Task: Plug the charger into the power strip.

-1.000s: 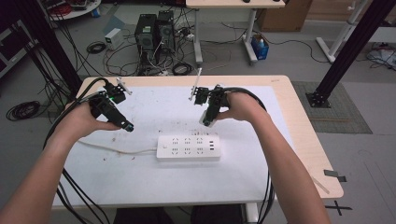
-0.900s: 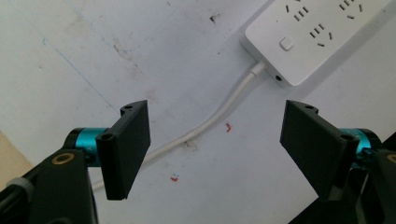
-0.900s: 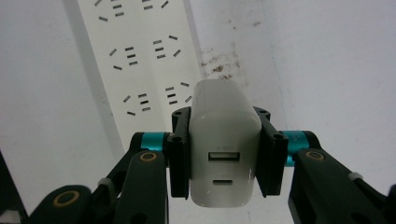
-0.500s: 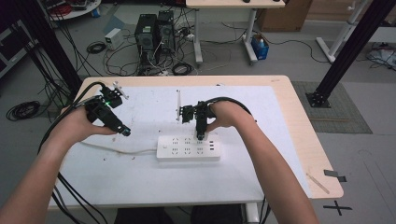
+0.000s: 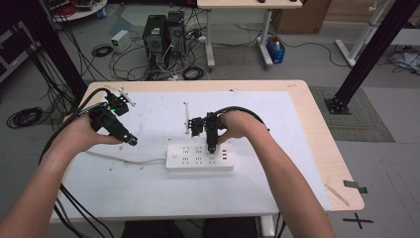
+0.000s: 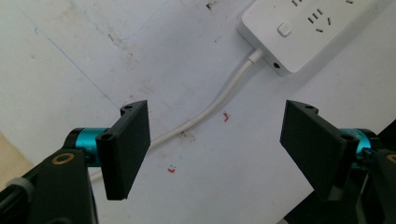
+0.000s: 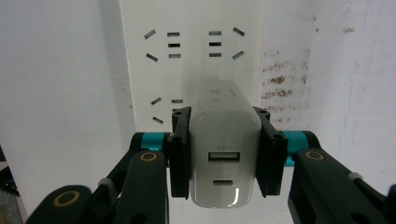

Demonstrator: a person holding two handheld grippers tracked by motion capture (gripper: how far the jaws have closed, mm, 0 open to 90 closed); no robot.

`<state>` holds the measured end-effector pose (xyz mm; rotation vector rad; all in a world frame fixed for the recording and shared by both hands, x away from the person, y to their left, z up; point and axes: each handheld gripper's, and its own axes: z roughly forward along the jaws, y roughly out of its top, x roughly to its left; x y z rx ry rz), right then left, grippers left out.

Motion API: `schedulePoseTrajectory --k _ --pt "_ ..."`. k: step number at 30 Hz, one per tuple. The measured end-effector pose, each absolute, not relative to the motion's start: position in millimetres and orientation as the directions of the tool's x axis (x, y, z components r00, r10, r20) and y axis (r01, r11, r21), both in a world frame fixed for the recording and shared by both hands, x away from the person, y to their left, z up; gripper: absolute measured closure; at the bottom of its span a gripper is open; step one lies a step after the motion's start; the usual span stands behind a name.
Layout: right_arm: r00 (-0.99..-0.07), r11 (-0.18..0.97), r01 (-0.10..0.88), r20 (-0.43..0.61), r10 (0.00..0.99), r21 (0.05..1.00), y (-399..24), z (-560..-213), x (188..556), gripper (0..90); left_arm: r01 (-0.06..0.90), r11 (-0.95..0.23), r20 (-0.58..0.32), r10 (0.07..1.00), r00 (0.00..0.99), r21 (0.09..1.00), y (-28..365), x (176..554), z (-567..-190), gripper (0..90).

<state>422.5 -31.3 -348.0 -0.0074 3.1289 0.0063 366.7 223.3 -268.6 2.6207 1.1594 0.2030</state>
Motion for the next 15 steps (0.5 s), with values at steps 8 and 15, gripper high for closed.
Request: schedulePoseTrajectory --k 8,15 --pt "-0.999 0.999 -0.034 -0.037 -0.034 -0.009 -29.0 -348.9 418.5 63.2 0.705 -0.644 0.014 0.741 0.671 0.296 221.8 368.6 -271.3 24.6" --pt "-0.999 1.0 -0.016 -0.039 -0.016 -0.007 -29.2 -357.3 418.3 63.3 0.704 -0.647 0.011 0.738 0.674 0.293 218.5 369.3 -271.5 24.6"
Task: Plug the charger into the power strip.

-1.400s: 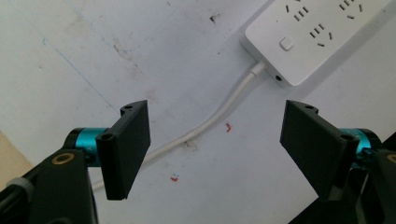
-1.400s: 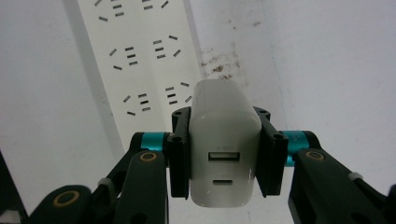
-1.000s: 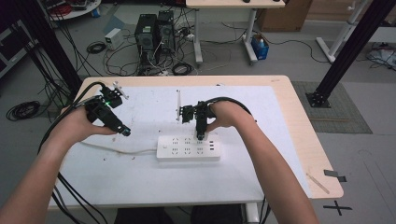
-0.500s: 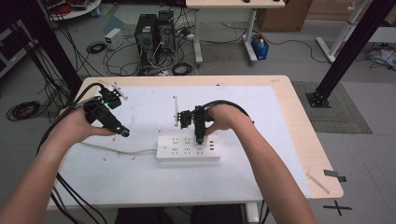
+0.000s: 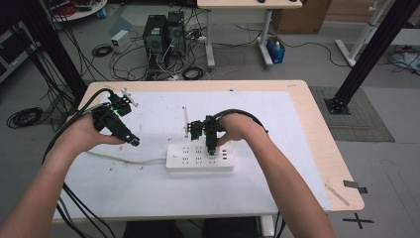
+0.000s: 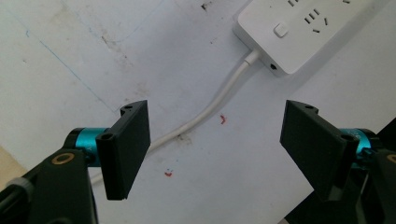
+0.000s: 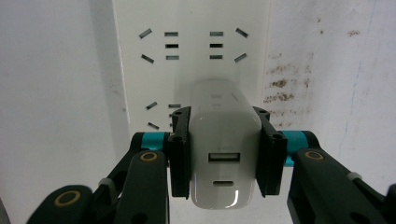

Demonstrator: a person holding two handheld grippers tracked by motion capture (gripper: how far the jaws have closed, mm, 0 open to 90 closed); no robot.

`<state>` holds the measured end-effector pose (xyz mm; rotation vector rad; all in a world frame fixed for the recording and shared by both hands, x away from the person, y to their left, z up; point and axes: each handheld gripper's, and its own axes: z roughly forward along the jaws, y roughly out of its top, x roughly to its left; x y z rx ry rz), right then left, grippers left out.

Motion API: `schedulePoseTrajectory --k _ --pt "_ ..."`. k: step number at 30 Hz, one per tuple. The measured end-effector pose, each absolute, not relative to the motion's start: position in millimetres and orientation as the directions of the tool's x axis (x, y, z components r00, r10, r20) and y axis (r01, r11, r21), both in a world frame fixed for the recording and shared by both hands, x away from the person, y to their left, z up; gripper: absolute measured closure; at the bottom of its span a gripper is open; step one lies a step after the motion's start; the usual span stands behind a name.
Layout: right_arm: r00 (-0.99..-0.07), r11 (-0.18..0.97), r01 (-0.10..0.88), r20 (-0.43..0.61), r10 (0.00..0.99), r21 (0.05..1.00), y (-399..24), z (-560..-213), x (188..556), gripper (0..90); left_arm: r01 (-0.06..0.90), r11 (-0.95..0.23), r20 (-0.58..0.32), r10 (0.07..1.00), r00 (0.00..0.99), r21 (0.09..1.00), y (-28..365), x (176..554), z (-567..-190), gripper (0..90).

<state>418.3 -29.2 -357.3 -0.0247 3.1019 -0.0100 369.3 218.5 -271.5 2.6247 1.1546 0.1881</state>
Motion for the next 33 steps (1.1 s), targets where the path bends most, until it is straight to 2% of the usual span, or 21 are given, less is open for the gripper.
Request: schedulePoseTrajectory --k 9,12,19,25,26,27,28,29,31,33 --pt "-0.997 0.999 -0.035 -0.062 -0.035 -0.014 -26.7 -358.8 414.5 63.3 0.71 -0.646 0.002 0.74 0.673 0.28 219.1 374.8 -274.0 24.6" --pt "-0.995 0.997 -0.054 -0.083 -0.058 -0.047 -20.4 -361.3 411.4 63.3 0.71 -0.645 0.001 0.74 0.673 0.281 218.8 375.5 -273.5 24.6" --pt "-0.996 0.999 -0.043 -0.08 -0.041 0.031 -30.8 -362.7 413.3 63.2 0.704 -0.647 0.004 0.737 0.676 0.292 217.9 374.0 -270.6 24.6" --pt "-0.997 0.999 -0.042 -0.066 -0.041 0.021 -29.3 -362.3 414.3 61.9 0.704 -0.648 0.009 0.738 0.675 0.291 219.4 373.0 -269.2 24.6" --pt "-0.997 0.999 -0.048 -0.068 -0.046 0.025 -29.4 -362.4 415.0 54.6 0.706 -0.644 0.007 0.741 0.672 0.295 219.6 372.9 -268.5 24.6" --pt "-0.997 1.0 -0.027 -0.067 -0.026 0.015 -30.3 -362.7 415.2 41.9 0.704 -0.645 0.009 0.739 0.673 0.297 220.1 372.9 -267.7 24.6" --pt "-0.998 1.0 0.004 -0.061 0.005 0.015 -32.4 -361.9 417.6 39.9 0.698 -0.65 0.011 0.734 0.679 0.299 220.7 373.2 -267.0 24.6" --pt "-0.998 0.997 0.04 -0.037 0.042 0.062 -41.5 -351.3 420.9 37.1 0.698 -0.649 0.011 0.735 0.678 0.301 221.3 373.4 -267.1 24.6" --pt "-0.998 0.995 0.06 -0.023 0.062 0.081 -46.5 -344.7 422.2 34.2 0.7 -0.65 0.012 0.736 0.677 0.296 222.7 374.9 -267.2 24.6" --pt "-0.992 0.982 0.12 -0.025 0.125 0.143 -57.9 -329.4 423.0 31.4 0.702 -0.646 0.012 0.739 0.674 0.299 223.7 376.8 -267.4 24.6"
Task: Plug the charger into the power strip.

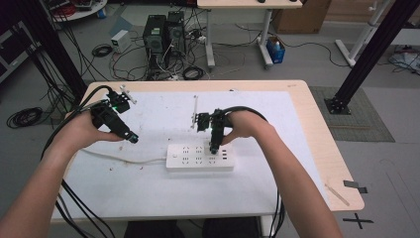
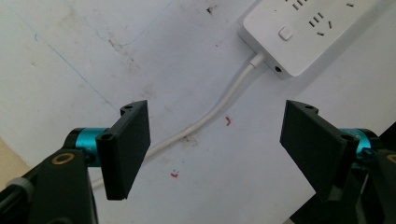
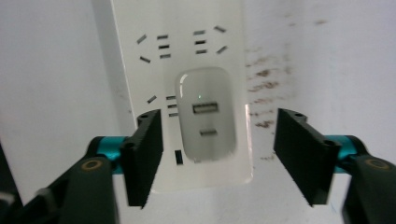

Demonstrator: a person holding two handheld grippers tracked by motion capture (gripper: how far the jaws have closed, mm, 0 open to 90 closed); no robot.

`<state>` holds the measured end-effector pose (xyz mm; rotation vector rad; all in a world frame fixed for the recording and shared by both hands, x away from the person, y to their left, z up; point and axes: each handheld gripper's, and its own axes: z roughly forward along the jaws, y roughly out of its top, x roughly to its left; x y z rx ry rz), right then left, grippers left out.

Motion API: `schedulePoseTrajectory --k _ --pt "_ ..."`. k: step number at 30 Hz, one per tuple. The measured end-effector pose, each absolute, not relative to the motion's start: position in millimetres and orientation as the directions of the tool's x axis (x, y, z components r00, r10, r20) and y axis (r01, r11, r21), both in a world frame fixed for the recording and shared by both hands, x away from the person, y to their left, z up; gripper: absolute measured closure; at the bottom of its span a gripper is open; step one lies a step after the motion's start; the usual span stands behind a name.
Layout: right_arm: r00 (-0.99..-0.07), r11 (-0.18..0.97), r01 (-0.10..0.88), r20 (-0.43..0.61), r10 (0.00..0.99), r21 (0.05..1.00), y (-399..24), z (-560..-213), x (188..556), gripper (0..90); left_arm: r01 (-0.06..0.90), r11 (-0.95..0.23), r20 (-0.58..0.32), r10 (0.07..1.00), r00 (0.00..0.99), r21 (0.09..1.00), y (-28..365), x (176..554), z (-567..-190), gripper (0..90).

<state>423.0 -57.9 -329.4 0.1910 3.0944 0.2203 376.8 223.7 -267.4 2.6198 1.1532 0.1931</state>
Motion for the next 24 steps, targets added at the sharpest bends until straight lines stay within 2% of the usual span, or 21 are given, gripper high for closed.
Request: schedulePoseTrajectory --k 4,11,15,21,24 --pt "-0.963 0.94 0.257 -0.023 0.269 0.227 -85.1 -304.1 424.8 23.9 0.704 -0.638 0.023 0.746 0.666 0.312 223.3 380.0 -267.5 24.6" --pt "-0.839 0.786 0.498 -0.026 0.544 0.367 -133.6 -275.5 416.9 22.8 0.714 -0.627 0.029 0.758 0.652 0.311 218.9 386.3 -270.0 24.6" --pt "-0.737 0.686 0.62 -0.017 0.675 0.38 -159.3 -268.5 412.8 22.5 0.712 -0.632 0.035 0.755 0.655 0.307 213.8 389.1 -269.0 24.6" --pt "-0.647 0.601 0.706 -0.006 0.763 0.375 -185.5 -266.6 409.8 20.9 0.703 -0.637 0.043 0.75 0.66 0.315 207.9 393.1 -264.4 24.6" --pt "-0.628 0.583 0.716 -0.011 0.778 0.384 -193.2 -264.5 409.5 20.9 0.7 -0.637 0.046 0.749 0.661 0.322 205.9 395.3 -263.0 24.6"
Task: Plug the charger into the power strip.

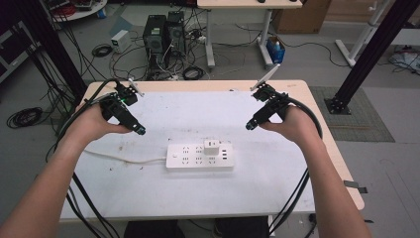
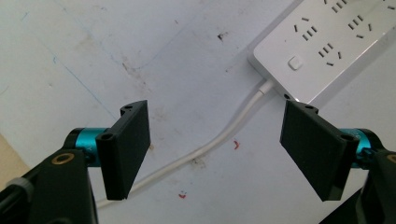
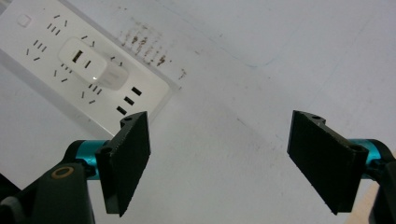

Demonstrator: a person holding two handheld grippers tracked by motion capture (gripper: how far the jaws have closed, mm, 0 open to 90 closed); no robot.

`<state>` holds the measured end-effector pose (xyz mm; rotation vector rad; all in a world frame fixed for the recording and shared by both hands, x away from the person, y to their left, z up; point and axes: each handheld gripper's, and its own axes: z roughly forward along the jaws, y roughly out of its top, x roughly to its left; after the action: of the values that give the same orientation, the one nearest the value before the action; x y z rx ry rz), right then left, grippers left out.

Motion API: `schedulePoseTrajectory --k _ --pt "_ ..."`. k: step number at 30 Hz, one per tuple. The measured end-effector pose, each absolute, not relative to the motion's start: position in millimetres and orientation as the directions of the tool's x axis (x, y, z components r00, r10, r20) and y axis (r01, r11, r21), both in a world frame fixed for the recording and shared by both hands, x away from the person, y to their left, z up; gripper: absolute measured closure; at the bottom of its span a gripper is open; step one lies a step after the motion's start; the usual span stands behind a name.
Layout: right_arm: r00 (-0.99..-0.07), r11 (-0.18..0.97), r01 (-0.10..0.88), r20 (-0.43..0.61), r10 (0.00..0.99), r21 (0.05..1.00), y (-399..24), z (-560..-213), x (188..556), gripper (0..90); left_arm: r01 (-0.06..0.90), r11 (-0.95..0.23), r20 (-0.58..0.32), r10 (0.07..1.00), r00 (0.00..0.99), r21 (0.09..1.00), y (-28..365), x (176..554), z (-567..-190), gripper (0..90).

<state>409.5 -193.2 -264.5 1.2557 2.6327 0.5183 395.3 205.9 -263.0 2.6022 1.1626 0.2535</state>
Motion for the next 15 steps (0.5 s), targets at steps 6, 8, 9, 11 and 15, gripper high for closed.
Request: schedulePoseTrajectory --k 6,8,9,11,15 --pt "-0.628 0.581 0.719 -0.003 0.778 0.381 -196.8 -263.7 409.3 20.9 0.697 -0.64 0.042 0.746 0.665 0.323 202.5 396.8 -263.9 24.6" --pt "-0.632 0.588 0.716 -0.006 0.775 0.376 -196.8 -264.0 409.5 20.9 0.697 -0.643 0.041 0.744 0.667 0.318 201.9 397.3 -264.5 24.6" --pt "-0.631 0.587 0.716 -0.007 0.775 0.377 -196.8 -263.8 409.5 20.9 0.699 -0.642 0.042 0.745 0.666 0.316 201.6 397.3 -264.7 24.6" --pt "-0.631 0.586 0.716 -0.007 0.775 0.38 -196.9 -263.8 409.4 20.9 0.697 -0.643 0.04 0.744 0.667 0.317 201.5 397.4 -264.5 24.6" --pt "-0.632 0.587 0.714 -0.008 0.775 0.381 -198.2 -263.8 409.6 20.9 0.701 -0.636 0.037 0.749 0.662 0.324 200.7 397.3 -264.0 24.6"
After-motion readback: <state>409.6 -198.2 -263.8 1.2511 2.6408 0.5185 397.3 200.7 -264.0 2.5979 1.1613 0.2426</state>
